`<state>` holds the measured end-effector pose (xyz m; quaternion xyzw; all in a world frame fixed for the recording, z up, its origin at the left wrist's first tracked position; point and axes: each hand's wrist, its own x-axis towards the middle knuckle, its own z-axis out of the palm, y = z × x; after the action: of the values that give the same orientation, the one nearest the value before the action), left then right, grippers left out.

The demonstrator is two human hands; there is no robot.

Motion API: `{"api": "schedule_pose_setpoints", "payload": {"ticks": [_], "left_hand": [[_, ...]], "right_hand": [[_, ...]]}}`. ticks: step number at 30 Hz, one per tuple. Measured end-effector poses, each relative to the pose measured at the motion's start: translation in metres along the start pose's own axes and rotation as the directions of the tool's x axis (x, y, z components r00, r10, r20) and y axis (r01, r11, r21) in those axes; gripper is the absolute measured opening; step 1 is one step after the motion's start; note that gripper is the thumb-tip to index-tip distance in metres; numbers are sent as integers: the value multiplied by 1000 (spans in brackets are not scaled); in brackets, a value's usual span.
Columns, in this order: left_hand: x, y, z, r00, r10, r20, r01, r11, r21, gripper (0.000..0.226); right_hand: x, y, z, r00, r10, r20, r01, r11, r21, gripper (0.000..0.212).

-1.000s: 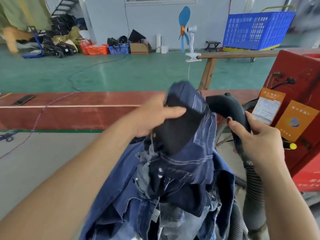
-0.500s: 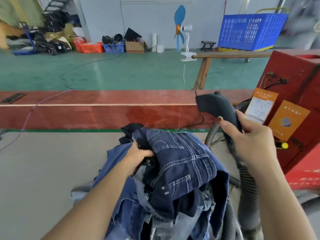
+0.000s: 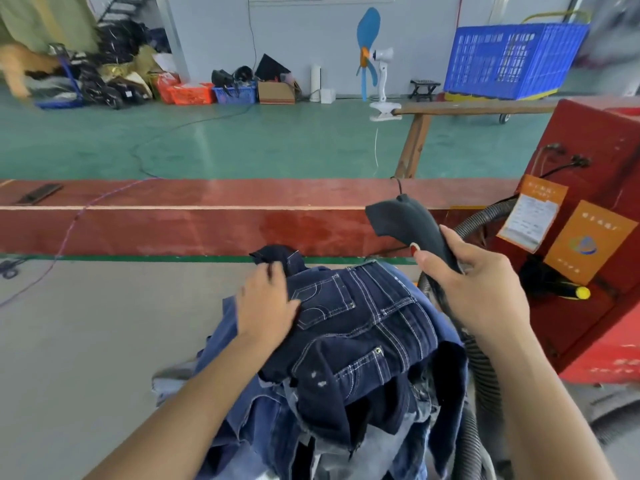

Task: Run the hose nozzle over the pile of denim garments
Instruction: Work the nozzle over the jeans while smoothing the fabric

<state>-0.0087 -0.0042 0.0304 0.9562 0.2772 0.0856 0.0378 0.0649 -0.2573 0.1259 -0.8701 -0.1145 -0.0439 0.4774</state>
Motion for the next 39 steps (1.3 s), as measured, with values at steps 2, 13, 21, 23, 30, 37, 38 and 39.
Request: {"api": "schedule_pose_setpoints", "payload": {"ticks": [2,13,21,23,30,37,38,39], "left_hand": [[-8,31,-4,972,212,103,-179,949,-261,82],[-7,116,1,983,116,140,-38,884,-467,64],[-42,127,16,753,395,526,-315,919,-237,107],[-40,121,-3,909,372,185,-227,818,-528,64],[-31,16,10,824,-513,241,500,457,-736,23],[-34,11,20,919,-220,327,385,317,-867,38],[-36,12,22,922,-173,347,384,280,-880,35],[-38,13,23,920,-121,373,392,261,-882,29]], "right_hand": [[-1,-2,0,1000,1,-21,0,1000,9,58],[3,-1,-1,1000,13,-20,-12,997,71,62],[-9,-8,0,1000,26,17,-27,1000,8,57],[-16,-12,3,999,28,45,-27,999,-35,56],[-50,-16,6,982,56,178,-25,984,-176,53],[-83,-4,6,970,99,221,-30,955,-295,54],[-86,-3,6,969,107,223,-33,950,-310,54],[-87,-3,7,967,112,230,-33,947,-321,54]]}}
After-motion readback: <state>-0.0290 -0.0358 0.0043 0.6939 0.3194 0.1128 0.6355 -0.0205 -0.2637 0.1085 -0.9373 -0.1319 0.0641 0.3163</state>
